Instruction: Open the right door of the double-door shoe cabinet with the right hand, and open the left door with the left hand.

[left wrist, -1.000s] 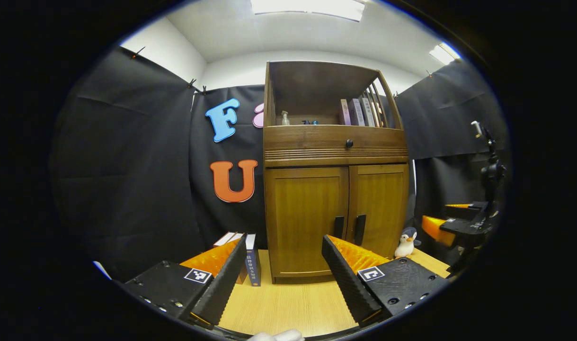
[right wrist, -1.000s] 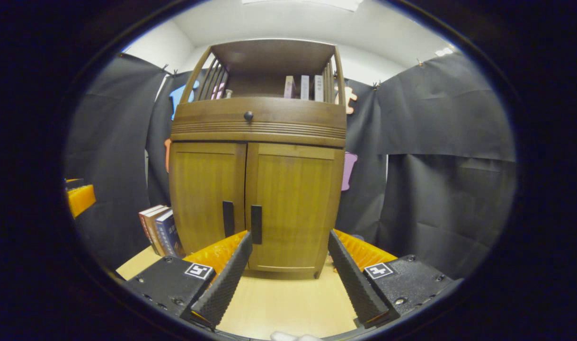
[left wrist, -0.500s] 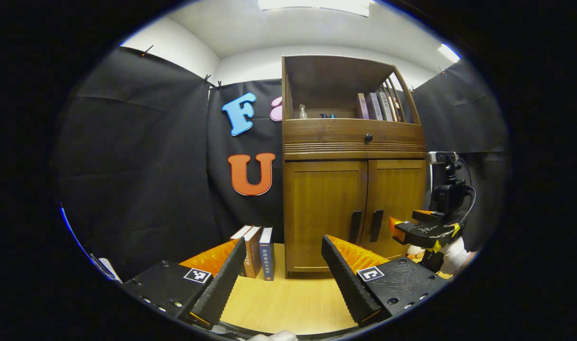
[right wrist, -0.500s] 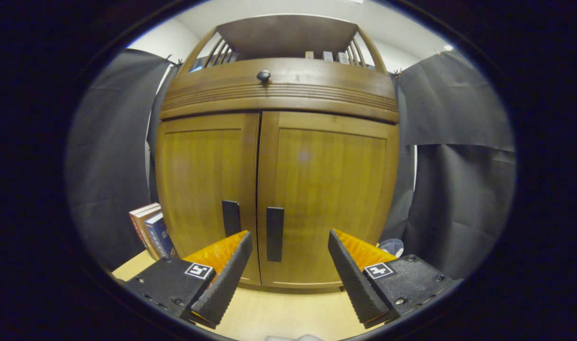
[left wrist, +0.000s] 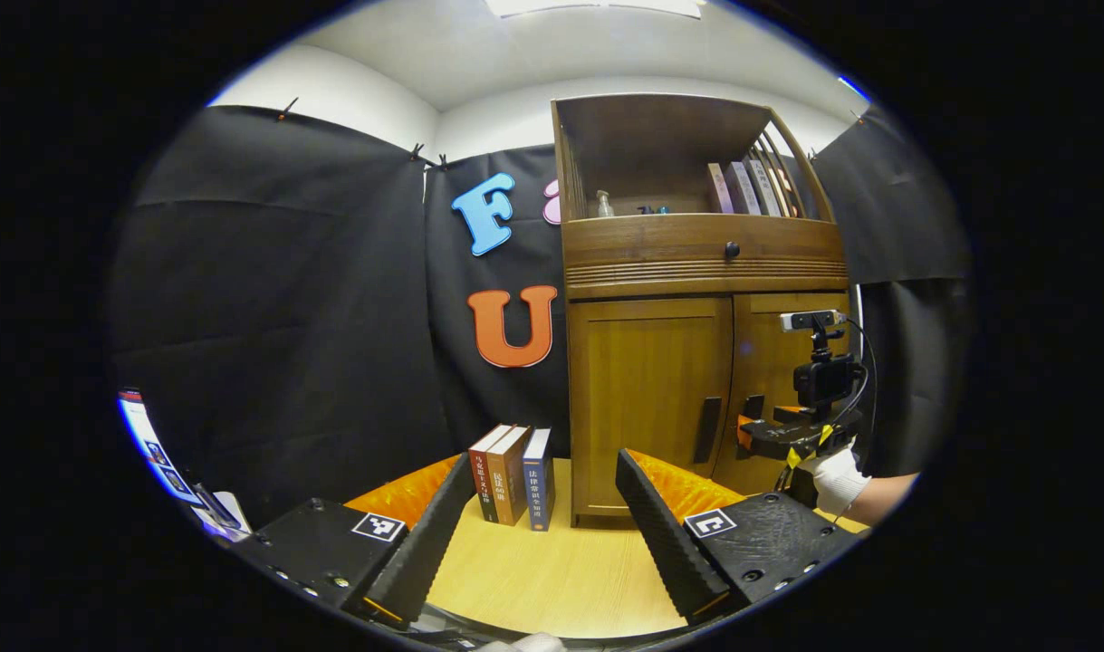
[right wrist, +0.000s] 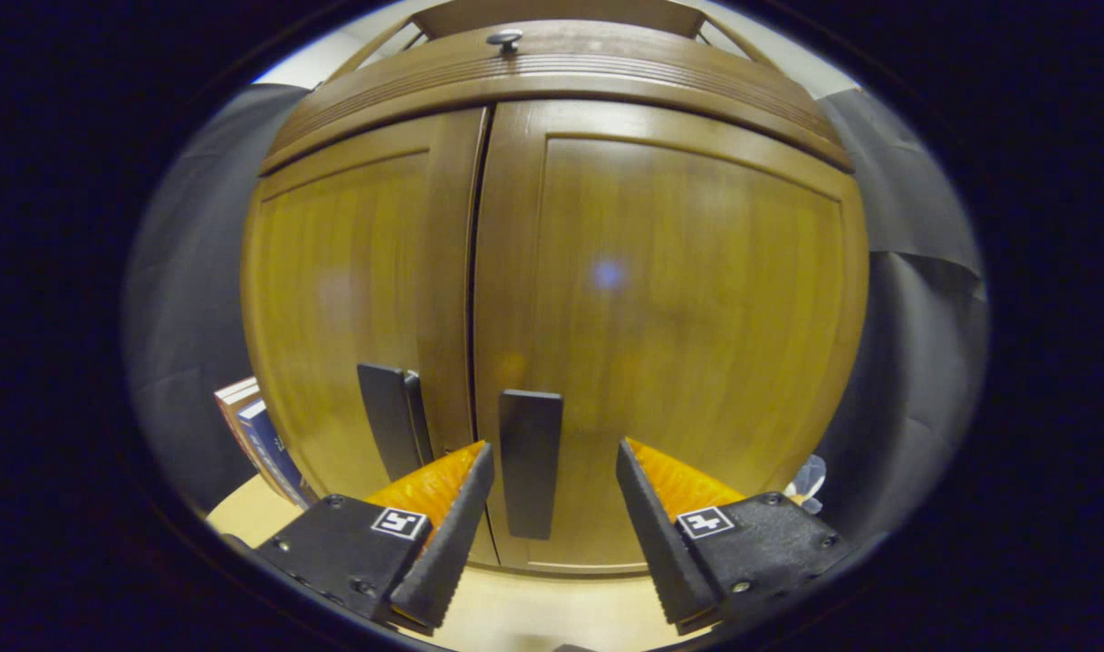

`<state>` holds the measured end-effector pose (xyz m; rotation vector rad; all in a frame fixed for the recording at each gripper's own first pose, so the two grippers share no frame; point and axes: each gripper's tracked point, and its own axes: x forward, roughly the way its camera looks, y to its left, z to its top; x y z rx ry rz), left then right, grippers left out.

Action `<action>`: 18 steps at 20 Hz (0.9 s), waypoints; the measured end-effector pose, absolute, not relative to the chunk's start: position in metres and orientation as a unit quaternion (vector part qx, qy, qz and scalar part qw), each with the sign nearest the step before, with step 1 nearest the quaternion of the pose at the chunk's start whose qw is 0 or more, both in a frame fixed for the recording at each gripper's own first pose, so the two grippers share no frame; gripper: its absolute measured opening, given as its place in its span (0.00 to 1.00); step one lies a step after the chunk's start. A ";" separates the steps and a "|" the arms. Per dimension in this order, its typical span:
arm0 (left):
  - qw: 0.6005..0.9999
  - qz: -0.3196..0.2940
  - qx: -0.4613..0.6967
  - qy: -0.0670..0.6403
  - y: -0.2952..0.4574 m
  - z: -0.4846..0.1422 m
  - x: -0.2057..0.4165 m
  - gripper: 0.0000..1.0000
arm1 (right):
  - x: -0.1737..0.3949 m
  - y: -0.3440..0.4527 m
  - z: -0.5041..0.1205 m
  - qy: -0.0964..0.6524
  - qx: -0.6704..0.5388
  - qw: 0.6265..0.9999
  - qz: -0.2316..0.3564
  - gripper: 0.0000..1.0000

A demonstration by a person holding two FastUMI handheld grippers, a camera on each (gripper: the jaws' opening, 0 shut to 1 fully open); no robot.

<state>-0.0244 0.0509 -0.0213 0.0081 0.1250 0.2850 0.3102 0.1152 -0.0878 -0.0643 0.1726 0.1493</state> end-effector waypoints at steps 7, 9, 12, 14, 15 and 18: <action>0.987 0.149 0.007 0.067 0.056 -0.023 -0.030 0.90 | 0.324 0.125 -0.101 0.089 -0.027 0.993 0.072 0.37; 0.987 0.148 0.005 0.065 0.059 -0.023 -0.034 0.96 | 0.323 0.125 -0.101 0.093 -0.028 0.992 0.079 0.35; 0.988 0.141 0.003 0.061 0.062 -0.024 -0.036 0.90 | 0.316 0.122 -0.101 0.102 -0.023 0.990 0.095 0.31; 0.989 0.135 0.003 0.060 0.064 -0.026 -0.039 0.96 | 0.303 0.120 -0.103 0.106 -0.027 0.989 0.100 0.30; 0.990 0.130 0.002 0.059 0.064 -0.027 -0.040 1.00 | 0.299 0.118 -0.104 0.107 -0.029 0.989 0.102 0.30; 0.992 0.116 0.002 0.057 0.065 -0.030 -0.044 0.96 | 0.279 0.111 -0.106 0.110 -0.029 0.988 0.106 0.29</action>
